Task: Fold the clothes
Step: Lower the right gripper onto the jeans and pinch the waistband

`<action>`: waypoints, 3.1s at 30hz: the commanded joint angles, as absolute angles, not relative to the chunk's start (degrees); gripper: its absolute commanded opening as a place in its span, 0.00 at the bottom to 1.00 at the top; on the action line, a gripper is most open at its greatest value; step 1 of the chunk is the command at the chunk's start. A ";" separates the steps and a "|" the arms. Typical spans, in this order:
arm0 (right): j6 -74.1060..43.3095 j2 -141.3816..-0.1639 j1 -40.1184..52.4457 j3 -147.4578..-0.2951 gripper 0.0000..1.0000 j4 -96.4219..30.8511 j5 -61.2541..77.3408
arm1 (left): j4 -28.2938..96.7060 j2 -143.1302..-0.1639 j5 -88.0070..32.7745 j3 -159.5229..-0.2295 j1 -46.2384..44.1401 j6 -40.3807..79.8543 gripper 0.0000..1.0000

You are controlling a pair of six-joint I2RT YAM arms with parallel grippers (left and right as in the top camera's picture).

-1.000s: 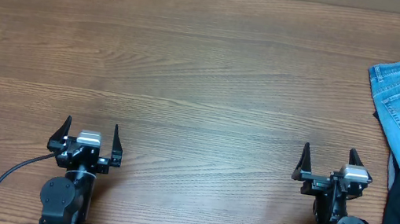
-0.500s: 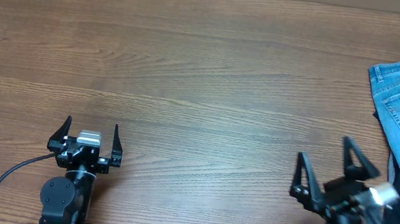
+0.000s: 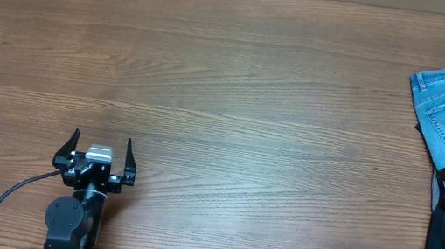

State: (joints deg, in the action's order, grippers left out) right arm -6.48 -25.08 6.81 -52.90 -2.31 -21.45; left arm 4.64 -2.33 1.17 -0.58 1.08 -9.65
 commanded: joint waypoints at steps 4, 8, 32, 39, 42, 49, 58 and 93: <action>-6.00 -32.80 7.03 -60.47 1.00 -9.54 -28.40 | 4.54 -2.31 1.89 -0.49 0.73 -10.72 1.00; -12.47 -49.19 7.01 -79.33 1.00 -29.36 -40.42 | 4.54 -2.31 1.89 -0.49 0.71 -10.72 1.00; -5.30 -116.40 -27.07 -119.85 0.99 -53.10 -17.87 | 4.51 -2.31 1.89 -0.49 0.71 -10.72 1.00; -5.34 -124.53 -27.07 -119.59 0.93 -48.56 -17.61 | 4.54 -2.31 1.89 -0.47 0.71 -10.72 1.00; -5.30 -128.03 -27.20 -119.26 0.93 -47.57 -17.67 | 4.54 -2.31 1.89 -0.49 0.73 -10.72 1.00; -5.54 -135.59 -27.20 -119.22 0.90 -47.59 -17.26 | 4.54 -2.31 1.89 -0.49 0.73 -10.72 1.00; -5.78 -135.90 -27.29 -119.22 0.72 -47.53 -17.21 | 4.54 -2.31 1.89 -0.49 0.73 -10.72 1.00; -5.93 -138.78 -29.76 -119.20 0.33 -44.60 -16.82 | 4.54 -2.31 1.89 -0.49 0.73 -10.72 1.00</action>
State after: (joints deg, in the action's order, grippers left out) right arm -5.96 -137.34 -28.88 -118.50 -44.62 -16.84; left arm 4.64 -2.39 1.37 -0.56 1.08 -9.65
